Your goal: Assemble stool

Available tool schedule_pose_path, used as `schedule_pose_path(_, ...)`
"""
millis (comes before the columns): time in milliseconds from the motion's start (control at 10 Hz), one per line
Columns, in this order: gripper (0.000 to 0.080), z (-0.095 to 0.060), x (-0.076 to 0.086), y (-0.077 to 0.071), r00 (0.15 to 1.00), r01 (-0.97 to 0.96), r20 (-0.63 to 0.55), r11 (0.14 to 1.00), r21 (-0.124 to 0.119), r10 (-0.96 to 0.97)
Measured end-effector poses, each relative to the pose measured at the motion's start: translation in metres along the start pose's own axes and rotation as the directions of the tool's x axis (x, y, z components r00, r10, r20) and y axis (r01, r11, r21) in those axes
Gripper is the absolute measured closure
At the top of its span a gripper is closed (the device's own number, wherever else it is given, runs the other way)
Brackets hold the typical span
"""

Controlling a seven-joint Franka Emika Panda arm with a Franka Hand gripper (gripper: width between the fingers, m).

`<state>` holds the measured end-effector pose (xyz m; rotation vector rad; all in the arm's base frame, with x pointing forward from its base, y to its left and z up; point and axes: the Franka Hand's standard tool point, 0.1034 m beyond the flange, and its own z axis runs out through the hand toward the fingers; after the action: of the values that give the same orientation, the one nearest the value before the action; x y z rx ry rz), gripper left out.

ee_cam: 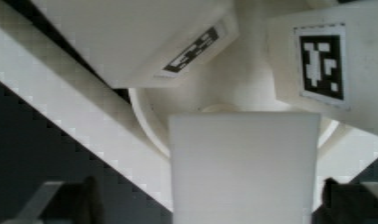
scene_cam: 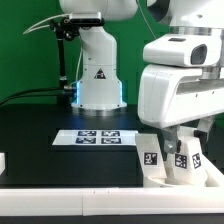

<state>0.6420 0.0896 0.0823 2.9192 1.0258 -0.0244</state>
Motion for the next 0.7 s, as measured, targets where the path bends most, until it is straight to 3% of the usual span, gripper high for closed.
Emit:
schedule_pose_path(100,0.0284,0.0,-0.0001,0.0001,0.999,-0.035,0.0,0.999,0.001,0.035)
schedule_pose_path(200,0.0423,0.0,-0.0001,0.0001,0.992,-0.126,0.0,0.992,0.001,0.126)
schedule_pose_path(300,0.0465,0.0001,-0.0001,0.0001,0.978,-0.208,0.0,0.978,0.001,0.208)
schedule_pose_path(500,0.0465,0.0003,-0.0001,0.0,0.929,-0.369,0.0,0.929,0.001,0.369)
schedule_pose_path(700,0.0464,0.0016,0.0035,-0.0002,0.804,-0.595,0.004,0.804,0.0,0.595)
